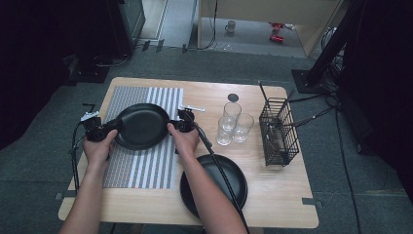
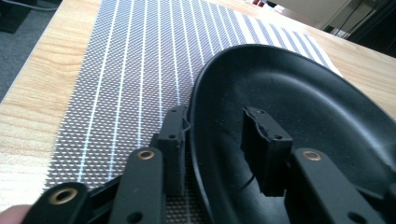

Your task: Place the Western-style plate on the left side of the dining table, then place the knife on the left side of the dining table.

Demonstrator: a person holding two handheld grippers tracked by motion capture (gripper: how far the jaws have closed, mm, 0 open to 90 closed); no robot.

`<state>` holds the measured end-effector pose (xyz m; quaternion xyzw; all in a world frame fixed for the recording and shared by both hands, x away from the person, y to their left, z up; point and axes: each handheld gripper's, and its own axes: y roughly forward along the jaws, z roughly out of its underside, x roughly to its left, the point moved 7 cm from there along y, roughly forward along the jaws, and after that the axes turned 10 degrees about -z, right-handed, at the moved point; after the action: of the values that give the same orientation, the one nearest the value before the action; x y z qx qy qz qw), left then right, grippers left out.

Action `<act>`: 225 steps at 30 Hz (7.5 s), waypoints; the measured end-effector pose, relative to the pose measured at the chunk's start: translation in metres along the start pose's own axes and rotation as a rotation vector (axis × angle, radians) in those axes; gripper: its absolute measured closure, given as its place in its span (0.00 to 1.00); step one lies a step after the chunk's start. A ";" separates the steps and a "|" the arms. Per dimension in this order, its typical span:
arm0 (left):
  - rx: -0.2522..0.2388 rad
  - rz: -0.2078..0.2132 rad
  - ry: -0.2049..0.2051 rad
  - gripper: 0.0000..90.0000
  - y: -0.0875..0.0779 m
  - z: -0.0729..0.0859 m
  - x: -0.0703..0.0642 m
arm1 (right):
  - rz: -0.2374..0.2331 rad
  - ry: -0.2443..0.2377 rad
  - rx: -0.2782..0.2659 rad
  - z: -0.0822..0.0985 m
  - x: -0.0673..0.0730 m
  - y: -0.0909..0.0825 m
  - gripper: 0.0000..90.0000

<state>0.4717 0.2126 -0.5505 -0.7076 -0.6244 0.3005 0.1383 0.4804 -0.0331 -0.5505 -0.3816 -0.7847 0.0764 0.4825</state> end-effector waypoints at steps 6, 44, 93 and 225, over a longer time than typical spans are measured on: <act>-0.002 -0.037 0.038 0.53 -0.009 0.002 -0.006 | 0.074 -0.142 0.028 0.003 0.001 -0.015 0.62; 0.119 -0.036 0.215 0.03 -0.093 0.080 -0.038 | 0.025 -0.439 0.092 0.065 0.038 -0.074 0.00; 0.141 -0.156 0.364 0.03 -0.086 0.099 -0.042 | 0.083 -0.453 0.031 0.091 0.001 -0.169 0.00; 0.141 -0.155 0.364 0.03 -0.086 0.099 -0.042 | 0.473 -0.588 -0.420 0.018 -0.069 -0.361 0.81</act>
<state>0.3418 0.1703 -0.5682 -0.6885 -0.6194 0.1991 0.3205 0.2929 -0.3271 -0.4317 -0.6028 -0.7783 0.1291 0.1194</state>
